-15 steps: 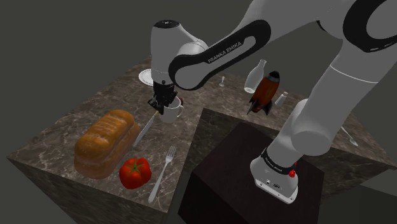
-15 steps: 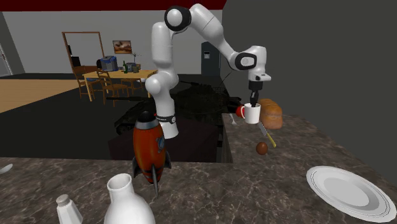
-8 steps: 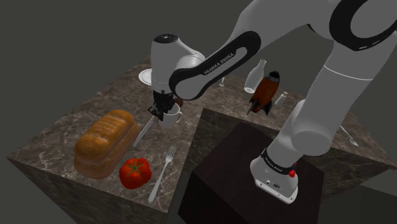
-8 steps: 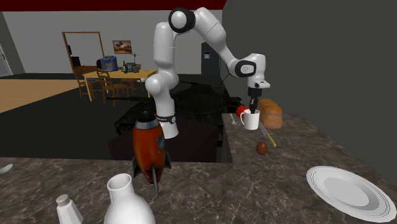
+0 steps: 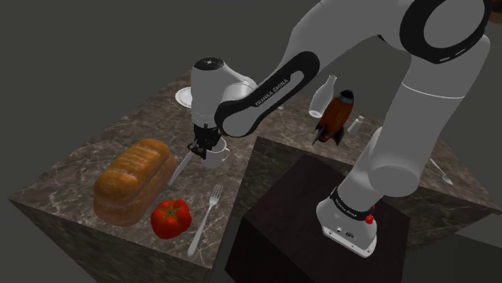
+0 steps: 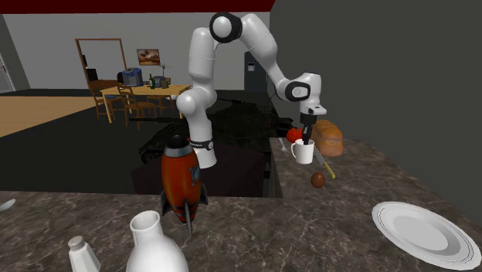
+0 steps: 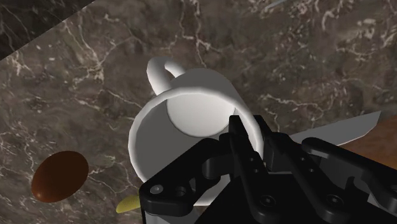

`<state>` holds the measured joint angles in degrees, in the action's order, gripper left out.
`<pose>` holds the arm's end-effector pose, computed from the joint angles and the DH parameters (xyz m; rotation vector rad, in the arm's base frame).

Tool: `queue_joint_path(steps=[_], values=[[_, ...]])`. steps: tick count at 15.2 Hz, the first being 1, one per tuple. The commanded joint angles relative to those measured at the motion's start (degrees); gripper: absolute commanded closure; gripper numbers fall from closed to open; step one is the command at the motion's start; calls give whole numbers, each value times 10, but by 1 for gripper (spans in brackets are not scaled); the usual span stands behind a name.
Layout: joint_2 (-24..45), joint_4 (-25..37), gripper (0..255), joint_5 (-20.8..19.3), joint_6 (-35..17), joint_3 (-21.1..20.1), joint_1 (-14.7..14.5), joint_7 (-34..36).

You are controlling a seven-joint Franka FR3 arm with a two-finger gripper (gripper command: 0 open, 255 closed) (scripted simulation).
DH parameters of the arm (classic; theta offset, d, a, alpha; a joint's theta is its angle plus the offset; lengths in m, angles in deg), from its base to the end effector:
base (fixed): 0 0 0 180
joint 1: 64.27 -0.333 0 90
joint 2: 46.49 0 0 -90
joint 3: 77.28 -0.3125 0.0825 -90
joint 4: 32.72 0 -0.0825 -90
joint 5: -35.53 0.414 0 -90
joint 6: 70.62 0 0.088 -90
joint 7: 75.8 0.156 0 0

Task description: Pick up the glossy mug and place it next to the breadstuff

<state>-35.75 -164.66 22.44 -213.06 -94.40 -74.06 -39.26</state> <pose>0.4863 0.2459 0.1938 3.0730 0.0118 0.0799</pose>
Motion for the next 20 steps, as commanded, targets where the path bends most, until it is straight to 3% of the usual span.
queue_joint_path(steps=[1, 5, 6, 11, 15, 20], values=[[1, 0, 255, -1, -2, 0, 0, 1], [1, 0, 255, -1, -2, 0, 0, 1], [1, 0, 0, -1, -1, 0, 0, 1], [1, 0, 0, -1, -1, 0, 0, 1], [-57, 12, 0, 38, 64, -12, 3, -26], [-57, 12, 0, 38, 64, -12, 3, -26]])
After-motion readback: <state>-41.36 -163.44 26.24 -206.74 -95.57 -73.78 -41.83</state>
